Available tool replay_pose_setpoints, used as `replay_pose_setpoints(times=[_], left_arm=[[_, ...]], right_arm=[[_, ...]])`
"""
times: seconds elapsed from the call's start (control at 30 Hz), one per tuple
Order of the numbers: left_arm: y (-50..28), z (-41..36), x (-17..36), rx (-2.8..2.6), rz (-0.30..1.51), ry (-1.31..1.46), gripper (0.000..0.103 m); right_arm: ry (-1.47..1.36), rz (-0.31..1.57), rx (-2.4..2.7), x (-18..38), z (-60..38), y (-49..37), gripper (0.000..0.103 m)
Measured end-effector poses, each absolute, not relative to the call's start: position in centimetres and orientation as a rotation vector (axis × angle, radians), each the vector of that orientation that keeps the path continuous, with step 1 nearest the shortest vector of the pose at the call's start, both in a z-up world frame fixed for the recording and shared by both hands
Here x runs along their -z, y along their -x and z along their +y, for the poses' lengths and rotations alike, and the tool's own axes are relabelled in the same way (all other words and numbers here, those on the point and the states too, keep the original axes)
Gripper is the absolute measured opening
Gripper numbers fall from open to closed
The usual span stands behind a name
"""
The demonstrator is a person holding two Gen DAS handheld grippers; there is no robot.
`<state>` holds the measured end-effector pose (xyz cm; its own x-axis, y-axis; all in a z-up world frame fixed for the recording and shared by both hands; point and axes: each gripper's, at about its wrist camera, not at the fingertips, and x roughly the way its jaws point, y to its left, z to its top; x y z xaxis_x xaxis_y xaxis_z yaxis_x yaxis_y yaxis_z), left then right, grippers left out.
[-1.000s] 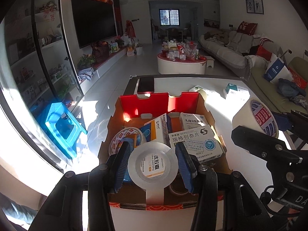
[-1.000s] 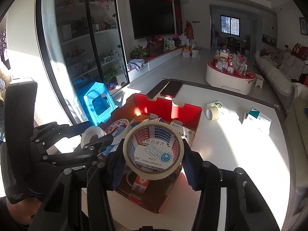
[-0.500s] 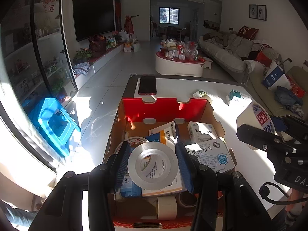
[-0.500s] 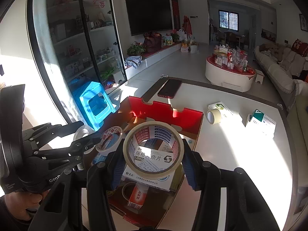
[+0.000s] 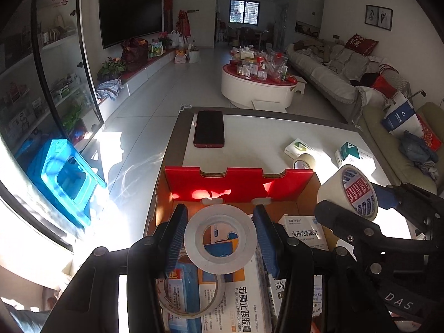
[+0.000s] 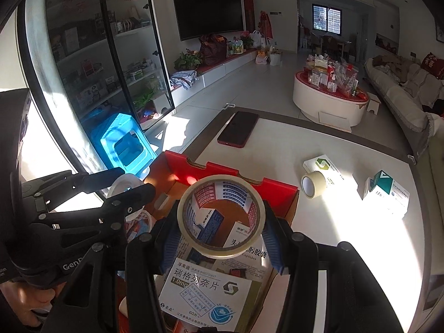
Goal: Organize objects
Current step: 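Lower both tape rolls into the tray and open both tools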
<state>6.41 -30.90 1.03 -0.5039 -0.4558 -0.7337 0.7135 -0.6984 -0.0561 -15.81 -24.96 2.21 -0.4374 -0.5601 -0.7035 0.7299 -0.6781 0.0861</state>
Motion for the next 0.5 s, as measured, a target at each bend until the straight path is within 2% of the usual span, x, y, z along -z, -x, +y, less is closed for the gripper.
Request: replay_pose_setpoints(times=[0.1,0.17,0.23,0.27,0.5], left_arm=[[-5.3,-32.0,-0.2,2.193,0.513,-0.985,0.053],[-4.9,-32.2,0.2,2.176,0.508,-1.008,0.060],[-4.9,-32.2,0.3,2.173,0.507,-1.007,0.079],[-5.1,-32.1,0.3,2.172,0.508,-0.998,0.082],[-6.5,-30.4,-0.6,2.211,0.553,-0.942,0.091]], right_arm=[[-0.968,0.312,2.128,-1.9,-25.6,17.1,0.052],[-0.983,0.297,2.130,-1.8,-25.7,17.7,0.056],[-0.979,0.273,2.140,-2.0,-25.3,18.0,0.058],[-0.975,0.257,2.141,-2.2,-25.0,18.1,0.058],[-0.942,0.144,2.186,-3.8,-20.6,17.0,0.065]])
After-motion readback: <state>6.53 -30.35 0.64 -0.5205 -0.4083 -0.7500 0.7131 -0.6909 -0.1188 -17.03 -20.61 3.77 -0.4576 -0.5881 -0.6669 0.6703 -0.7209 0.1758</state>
